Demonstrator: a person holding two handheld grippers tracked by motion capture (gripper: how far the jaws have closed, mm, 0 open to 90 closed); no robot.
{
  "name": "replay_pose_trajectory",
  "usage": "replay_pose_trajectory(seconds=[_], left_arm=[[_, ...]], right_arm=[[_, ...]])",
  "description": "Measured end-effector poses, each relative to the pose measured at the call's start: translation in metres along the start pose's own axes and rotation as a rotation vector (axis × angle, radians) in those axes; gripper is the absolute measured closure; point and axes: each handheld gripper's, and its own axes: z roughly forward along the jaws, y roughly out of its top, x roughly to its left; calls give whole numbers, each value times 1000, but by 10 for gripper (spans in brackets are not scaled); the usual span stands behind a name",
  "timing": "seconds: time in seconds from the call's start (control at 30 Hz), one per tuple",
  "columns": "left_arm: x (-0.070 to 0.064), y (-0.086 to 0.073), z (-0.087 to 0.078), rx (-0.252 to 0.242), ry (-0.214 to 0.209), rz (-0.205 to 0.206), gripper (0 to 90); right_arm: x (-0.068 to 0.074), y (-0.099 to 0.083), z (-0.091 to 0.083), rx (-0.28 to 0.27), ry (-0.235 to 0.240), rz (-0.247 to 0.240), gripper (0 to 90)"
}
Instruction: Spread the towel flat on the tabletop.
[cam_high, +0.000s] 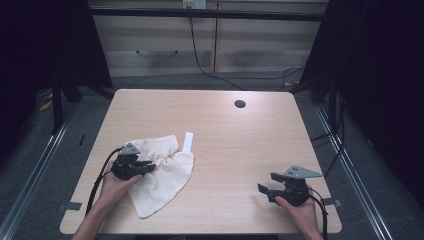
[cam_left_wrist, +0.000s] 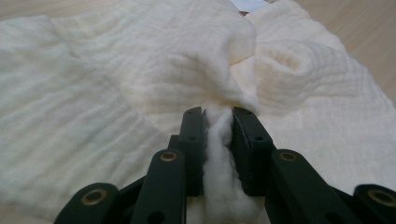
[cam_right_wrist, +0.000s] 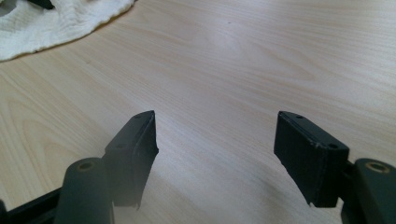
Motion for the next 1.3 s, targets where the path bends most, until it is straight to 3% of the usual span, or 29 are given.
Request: replay_pose_trajectory(seconds=[0.1,0.37,0.47,0.6,0.97,1.13,1.3], left_arm=[[-7,3,3,10,-7,17,743],[-26,8,14,18,-80,26,773],[-34,12,19,23,-90,32,785],[-47,17,26,34,-105,72,788],[-76,27,42,50,-156,103,781],[-74,28,38,45,-171,99,694],[-69,31,21,-28,-191,82,552]], right_arm=[[0,0,0,0,0,0,301],[0,0,1,-1,2,7,294],[0,0,1,-1,4,6,294],[0,0,1,-3,3,9,294],[2,1,2,5,4,11,296],[5,6,4,1,20,-2,318],[14,18,8,13,59,-34,332]])
